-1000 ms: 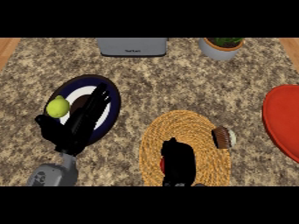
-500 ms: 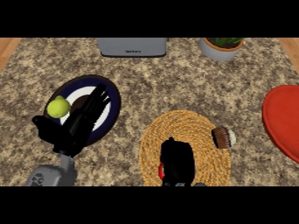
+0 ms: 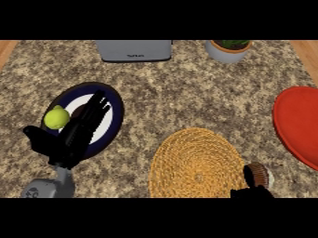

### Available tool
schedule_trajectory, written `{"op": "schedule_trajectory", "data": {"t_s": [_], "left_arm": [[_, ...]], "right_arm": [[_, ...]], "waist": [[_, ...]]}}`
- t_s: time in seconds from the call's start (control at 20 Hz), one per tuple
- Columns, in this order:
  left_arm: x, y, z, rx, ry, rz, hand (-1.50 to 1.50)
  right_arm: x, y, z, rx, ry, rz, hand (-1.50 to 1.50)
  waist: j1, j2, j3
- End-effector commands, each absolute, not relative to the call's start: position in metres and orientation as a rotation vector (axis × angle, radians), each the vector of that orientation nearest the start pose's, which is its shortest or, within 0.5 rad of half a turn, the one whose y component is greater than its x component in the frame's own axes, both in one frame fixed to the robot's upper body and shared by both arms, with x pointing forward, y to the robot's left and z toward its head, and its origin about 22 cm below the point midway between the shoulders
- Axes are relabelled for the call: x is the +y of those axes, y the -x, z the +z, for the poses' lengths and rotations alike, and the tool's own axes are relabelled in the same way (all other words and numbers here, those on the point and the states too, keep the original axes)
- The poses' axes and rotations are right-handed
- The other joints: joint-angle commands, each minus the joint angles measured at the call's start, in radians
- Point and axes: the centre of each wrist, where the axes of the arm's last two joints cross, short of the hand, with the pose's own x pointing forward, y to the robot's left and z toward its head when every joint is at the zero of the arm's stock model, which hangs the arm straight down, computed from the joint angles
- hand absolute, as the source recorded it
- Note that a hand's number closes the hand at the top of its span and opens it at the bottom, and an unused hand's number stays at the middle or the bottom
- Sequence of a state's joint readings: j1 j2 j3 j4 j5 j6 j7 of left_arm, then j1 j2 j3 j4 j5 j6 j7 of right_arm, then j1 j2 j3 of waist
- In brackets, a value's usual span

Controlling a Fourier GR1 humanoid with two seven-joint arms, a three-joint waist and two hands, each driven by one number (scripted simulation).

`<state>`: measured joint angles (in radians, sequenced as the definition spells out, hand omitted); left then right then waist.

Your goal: Pick the tomato from the placemat and place it in the bowl

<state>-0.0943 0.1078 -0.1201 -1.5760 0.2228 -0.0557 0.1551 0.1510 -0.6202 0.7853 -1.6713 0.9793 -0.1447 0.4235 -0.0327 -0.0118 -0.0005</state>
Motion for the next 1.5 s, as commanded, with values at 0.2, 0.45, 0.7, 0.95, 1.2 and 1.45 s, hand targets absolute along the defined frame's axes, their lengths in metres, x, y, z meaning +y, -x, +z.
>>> {"op": "schedule_trajectory", "data": {"t_s": [0.2, 0.45, 0.7, 0.95, 1.2, 1.45], "left_arm": [[0.213, -0.250, 0.020, -1.488, 0.248, -0.091, 0.00], [0.220, -0.247, 0.015, -1.460, 0.241, -0.087, 0.00], [0.234, -0.252, 0.019, -1.475, 0.238, -0.075, 0.00], [0.207, -0.258, 0.030, -1.474, 0.229, -0.105, 0.00], [0.211, -0.265, 0.043, -1.483, 0.230, -0.101, 0.00], [0.209, -0.259, 0.027, -1.499, 0.281, -0.116, 0.00]], "right_arm": [[-0.287, -0.080, 0.038, -1.296, 0.875, 1.415, 1.50], [-0.299, -0.075, 0.084, -1.453, 0.931, 1.290, 1.50], [-0.298, -0.076, 0.124, -1.533, 1.017, 1.180, 1.50], [-0.308, -0.083, 0.141, -1.543, 1.079, 1.106, 1.50], [-0.306, -0.089, 0.153, -1.587, 1.081, 1.005, 1.50], [-0.332, -0.116, 0.160, -1.556, 1.147, 0.928, 1.50]], "waist": [[-0.005, 0.003, -0.001], [-0.019, 0.000, -0.001], [-0.029, -0.001, -0.002], [-0.016, 0.002, 0.000], [-0.004, 0.003, -0.001], [0.029, 0.012, 0.000]]}}
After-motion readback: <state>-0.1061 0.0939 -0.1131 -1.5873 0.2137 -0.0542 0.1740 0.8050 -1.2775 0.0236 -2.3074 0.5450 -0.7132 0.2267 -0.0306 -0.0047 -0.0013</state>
